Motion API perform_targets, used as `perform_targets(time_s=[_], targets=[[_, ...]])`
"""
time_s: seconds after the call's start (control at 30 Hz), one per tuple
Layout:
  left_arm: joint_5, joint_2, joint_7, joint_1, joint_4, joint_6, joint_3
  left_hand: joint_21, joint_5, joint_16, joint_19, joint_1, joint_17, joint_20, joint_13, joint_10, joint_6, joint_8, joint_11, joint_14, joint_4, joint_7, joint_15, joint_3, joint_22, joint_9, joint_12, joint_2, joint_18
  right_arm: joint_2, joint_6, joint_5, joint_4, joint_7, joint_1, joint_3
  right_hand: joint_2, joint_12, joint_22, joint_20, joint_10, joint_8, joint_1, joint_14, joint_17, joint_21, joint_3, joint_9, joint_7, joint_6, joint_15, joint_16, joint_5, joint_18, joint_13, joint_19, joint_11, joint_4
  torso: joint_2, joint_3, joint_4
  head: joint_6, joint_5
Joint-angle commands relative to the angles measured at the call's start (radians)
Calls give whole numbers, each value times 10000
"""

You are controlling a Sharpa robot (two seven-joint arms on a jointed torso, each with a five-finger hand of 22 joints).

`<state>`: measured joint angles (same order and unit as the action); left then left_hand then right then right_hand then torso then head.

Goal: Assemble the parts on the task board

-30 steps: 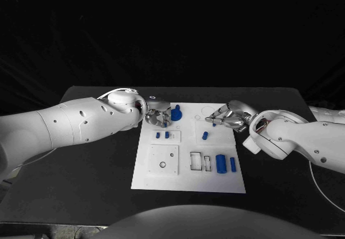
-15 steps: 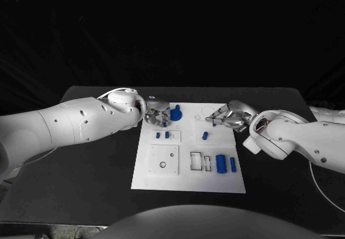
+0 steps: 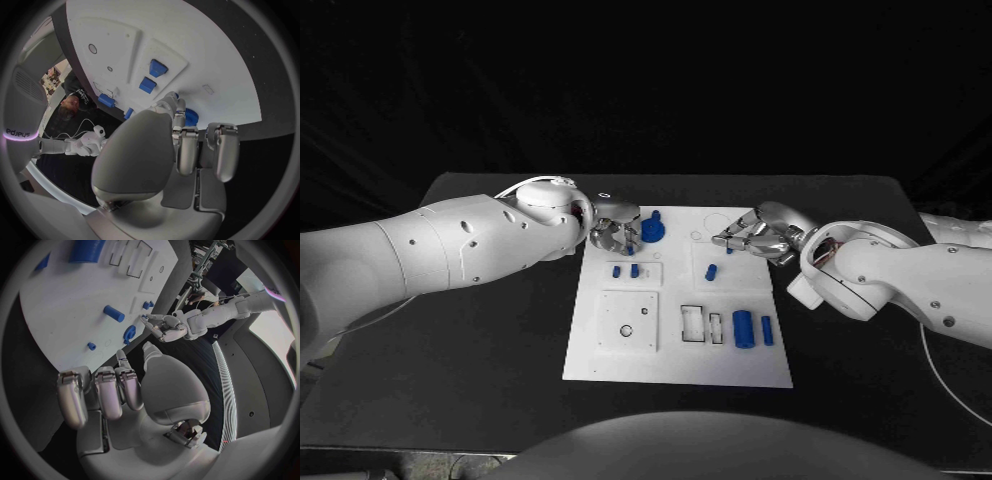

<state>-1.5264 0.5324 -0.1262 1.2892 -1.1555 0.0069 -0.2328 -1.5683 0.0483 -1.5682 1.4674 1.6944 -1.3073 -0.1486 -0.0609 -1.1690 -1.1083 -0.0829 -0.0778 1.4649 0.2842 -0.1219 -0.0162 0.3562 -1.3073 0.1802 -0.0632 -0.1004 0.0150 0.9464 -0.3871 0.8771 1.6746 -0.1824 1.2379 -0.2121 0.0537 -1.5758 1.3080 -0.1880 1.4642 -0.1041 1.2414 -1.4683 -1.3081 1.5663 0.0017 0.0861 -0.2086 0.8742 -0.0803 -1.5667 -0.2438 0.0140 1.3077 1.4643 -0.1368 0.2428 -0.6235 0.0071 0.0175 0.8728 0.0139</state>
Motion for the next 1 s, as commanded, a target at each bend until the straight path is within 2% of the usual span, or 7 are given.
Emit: perform_targets(time_s=[0.03, 0.3, 0.8, 0.87, 1.0], targets=[[-100, 16, 310, -36, 70, 483, -34, -24, 48, -26, 1034, -222, -2635, 42, 14, 287, 295, 151, -40, 1059, 56, -50, -113, 2, -2635, -88, 46, -58, -150, 7, 147, 43, 15, 3, -7, 0, 45, 50, 2628, -71, 1066, -36, 17, -1025, -2627, 45, -59, 3, -12, 81, -56, -41, 10, -140, 2631, 1065, -48, -10, 1, -1, 6, -2, -15], [-100, 21, 461, -37, 83, 374, -34, -24, 45, -17, 1034, -665, -2617, 17, 3, 979, 1213, 201, -106, 1050, 67, -136, -155, -118, -2635, -369, 30, -340, -150, 6, 148, 42, 12, 1, -7, 0, 45, 50, 2628, -71, 1066, -36, 17, -1025, -2627, 45, -59, 3, -12, 81, -56, -41, 10, -140, 2631, 1065, -48, -10, 5, 3, 13, -2, -16], [-100, 84, 517, -39, 57, -77, -34, -24, 43, 373, 1034, -891, -1827, 10, -6, 1329, 1568, 171, -104, 651, 55, -140, -131, -164, -2635, -529, 11, -411, -150, -7, 165, 42, 4, -8, -7, 0, 45, 50, 2628, -71, 1066, -36, 17, -1025, -2627, 45, -59, 3, -12, 81, -56, -41, 10, -140, 2631, 1065, -48, -10, 3, 0, 6, -2, -7], [-100, 103, 570, -39, 46, -237, -34, -24, 41, 390, 1034, -961, -1798, 10, -12, 1340, 1772, 193, -127, 643, 54, -157, -151, -208, -2635, -596, -2, -456, -150, -5, 164, 42, 5, -8, -8, 0, 45, 50, 2628, -71, 1066, -36, 17, -1025, -2627, 45, -59, 3, -12, 81, -56, -41, 10, -140, 2631, 1065, -48, -10, 3, 1, 10, -2, -17], [-100, 208, 693, -39, 7, -631, -34, -24, 40, 390, 1034, -1180, -1792, 3, -23, 1273, 2650, 214, -246, 663, 61, -227, -250, -377, -2635, -845, -32, -571, -150, -3, 126, 42, 4, 3, -8, -1, 46, 50, 2628, -70, 1066, -37, 18, -1025, -2627, 45, -60, 3, -11, 82, -55, -41, 10, -140, 2631, 1065, -48, -10, 8, 0, 8, -2, -20]])
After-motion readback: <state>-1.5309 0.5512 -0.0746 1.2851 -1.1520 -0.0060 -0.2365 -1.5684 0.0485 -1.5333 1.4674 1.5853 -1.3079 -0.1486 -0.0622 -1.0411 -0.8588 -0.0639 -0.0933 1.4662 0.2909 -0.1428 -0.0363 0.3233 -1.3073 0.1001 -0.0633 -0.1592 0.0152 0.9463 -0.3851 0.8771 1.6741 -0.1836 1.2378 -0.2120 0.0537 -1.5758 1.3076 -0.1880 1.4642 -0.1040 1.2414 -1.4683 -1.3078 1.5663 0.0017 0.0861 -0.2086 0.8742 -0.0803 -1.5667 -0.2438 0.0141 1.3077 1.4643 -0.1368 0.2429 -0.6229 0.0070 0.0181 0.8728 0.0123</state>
